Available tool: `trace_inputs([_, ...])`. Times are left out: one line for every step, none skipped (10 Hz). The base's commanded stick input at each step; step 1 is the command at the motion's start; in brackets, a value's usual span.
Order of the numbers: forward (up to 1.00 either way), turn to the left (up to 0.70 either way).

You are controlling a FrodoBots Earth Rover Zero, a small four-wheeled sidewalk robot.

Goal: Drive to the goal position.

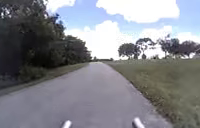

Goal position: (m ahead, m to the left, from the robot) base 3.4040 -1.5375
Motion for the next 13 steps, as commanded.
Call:
trace_inputs([0.7,0.01])
trace_inputs([0.7,0.01])
trace_inputs([0.7,0.01])
trace_inputs([0.7,0.01])
trace_inputs([0.7,0.01])
trace_inputs([0.7,0.01])
trace_inputs([0.7,0.01])
trace_inputs([0.7,0.01])
trace_inputs([0.7,0.01])
trace_inputs([0.7,0.01])
trace_inputs([0.7,0.01])
trace_inputs([0.7,0.01])
trace_inputs([0.7,0.01])
